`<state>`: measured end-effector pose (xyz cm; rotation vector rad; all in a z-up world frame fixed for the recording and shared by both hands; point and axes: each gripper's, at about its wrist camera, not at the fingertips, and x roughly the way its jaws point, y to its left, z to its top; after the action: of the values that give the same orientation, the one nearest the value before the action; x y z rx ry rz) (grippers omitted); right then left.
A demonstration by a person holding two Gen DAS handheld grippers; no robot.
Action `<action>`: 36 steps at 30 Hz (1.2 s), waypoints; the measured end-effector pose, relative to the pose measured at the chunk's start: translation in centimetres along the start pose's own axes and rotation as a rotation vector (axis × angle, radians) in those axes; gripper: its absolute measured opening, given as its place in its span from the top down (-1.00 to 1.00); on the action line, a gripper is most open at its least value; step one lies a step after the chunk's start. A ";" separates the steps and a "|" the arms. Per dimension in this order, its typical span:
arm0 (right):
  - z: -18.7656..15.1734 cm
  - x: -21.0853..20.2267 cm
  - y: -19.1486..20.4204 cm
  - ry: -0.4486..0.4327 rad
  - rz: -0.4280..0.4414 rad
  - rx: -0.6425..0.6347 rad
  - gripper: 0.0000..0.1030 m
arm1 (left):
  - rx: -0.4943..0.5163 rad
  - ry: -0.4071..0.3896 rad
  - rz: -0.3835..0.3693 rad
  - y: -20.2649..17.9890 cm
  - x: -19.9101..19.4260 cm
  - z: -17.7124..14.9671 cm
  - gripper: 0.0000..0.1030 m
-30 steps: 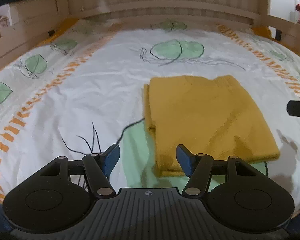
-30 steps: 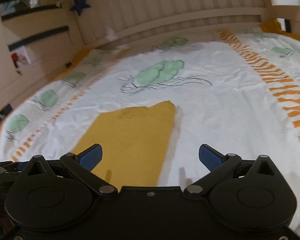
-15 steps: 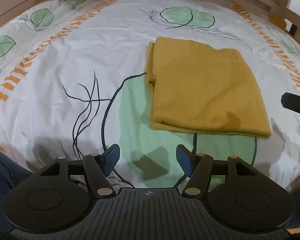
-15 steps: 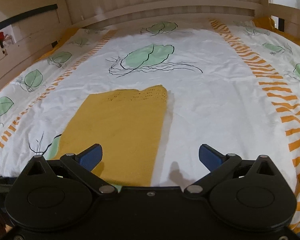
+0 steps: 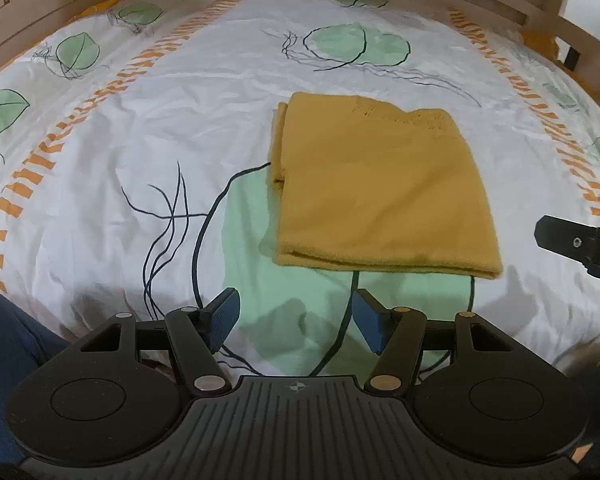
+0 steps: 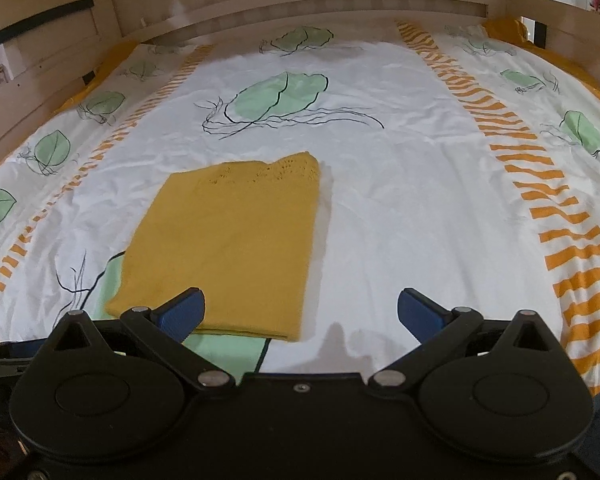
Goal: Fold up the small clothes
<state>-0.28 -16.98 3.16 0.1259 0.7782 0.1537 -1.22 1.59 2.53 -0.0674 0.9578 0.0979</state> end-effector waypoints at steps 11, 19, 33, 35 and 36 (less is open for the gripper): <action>0.4 -0.4 0.8 -0.002 0.020 -0.004 -0.99 | -0.001 -0.018 -0.003 -0.2 -0.6 0.4 -0.17; 0.5 -0.6 0.9 -0.004 0.028 0.007 -0.99 | 0.002 -0.026 -0.007 -0.3 -0.9 0.7 -0.17; 0.7 -0.5 1.4 0.000 0.050 0.011 -0.99 | 0.011 -0.039 -0.009 -0.4 -1.1 1.0 -0.17; 0.7 -0.4 1.3 0.002 0.052 0.014 -0.99 | 0.013 -0.039 -0.009 -0.4 -1.1 1.0 -0.17; 0.7 -0.3 1.3 0.003 0.053 0.015 -0.99 | 0.014 -0.041 -0.009 -0.4 -1.1 1.1 -0.17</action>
<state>-0.11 -15.85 4.11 0.1607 0.7798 0.1988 -0.95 1.19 4.07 -0.0565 0.9174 0.0841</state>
